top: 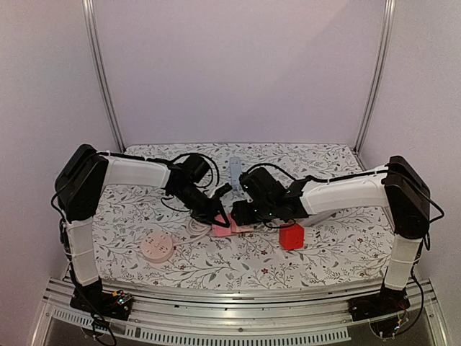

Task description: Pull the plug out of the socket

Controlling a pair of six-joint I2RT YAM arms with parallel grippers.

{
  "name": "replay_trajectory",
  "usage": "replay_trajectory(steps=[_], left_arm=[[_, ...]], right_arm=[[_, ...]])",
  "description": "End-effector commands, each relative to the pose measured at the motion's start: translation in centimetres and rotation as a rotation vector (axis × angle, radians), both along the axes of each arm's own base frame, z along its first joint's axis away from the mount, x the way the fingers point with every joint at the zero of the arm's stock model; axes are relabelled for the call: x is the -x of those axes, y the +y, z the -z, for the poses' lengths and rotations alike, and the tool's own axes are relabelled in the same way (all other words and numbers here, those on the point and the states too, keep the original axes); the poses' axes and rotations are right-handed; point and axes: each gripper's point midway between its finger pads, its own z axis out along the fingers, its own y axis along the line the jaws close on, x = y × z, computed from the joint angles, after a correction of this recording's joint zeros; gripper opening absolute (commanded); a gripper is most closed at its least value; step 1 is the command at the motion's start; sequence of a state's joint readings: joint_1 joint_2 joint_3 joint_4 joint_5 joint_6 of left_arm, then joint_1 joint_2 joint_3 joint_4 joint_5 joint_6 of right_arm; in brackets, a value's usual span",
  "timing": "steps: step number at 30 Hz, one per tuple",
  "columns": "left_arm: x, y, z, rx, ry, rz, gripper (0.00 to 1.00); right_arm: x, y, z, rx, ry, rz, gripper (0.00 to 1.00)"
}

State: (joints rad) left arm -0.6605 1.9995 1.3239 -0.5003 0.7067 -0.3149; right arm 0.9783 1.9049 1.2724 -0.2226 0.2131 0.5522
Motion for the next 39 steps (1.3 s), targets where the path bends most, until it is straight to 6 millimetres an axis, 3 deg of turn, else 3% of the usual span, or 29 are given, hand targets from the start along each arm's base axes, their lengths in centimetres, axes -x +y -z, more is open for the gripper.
replay_trajectory(steps=[1, 7, 12, 22, 27, 39], left_arm=[[-0.9, 1.1, -1.0, 0.016, 0.006, -0.035, 0.0], [-0.9, 1.1, -1.0, 0.017, 0.011, -0.035, 0.0], [-0.9, 1.1, -0.9, 0.016, 0.011, -0.035, 0.0], [-1.0, 1.2, -0.9, 0.011, 0.007, -0.038, 0.0], [-1.0, 1.2, -0.9, 0.012, 0.009, -0.038, 0.0], [-1.0, 1.2, -1.1, 0.016, 0.003, -0.036, 0.0]], right_arm=[[0.3, -1.2, 0.6, 0.042, -0.013, -0.064, 0.32], [2.5, 0.3, -0.5, 0.017, -0.058, -0.242, 0.32], [3.5, 0.5, -0.8, -0.002, -0.066, -0.292, 0.32], [0.7, -1.1, -1.1, 0.054, -0.082, -0.061, 0.31], [-0.3, -2.3, -0.2, 0.123, -0.063, 0.038, 0.31], [-1.8, -1.8, -0.4, 0.115, -0.068, 0.083, 0.31]])
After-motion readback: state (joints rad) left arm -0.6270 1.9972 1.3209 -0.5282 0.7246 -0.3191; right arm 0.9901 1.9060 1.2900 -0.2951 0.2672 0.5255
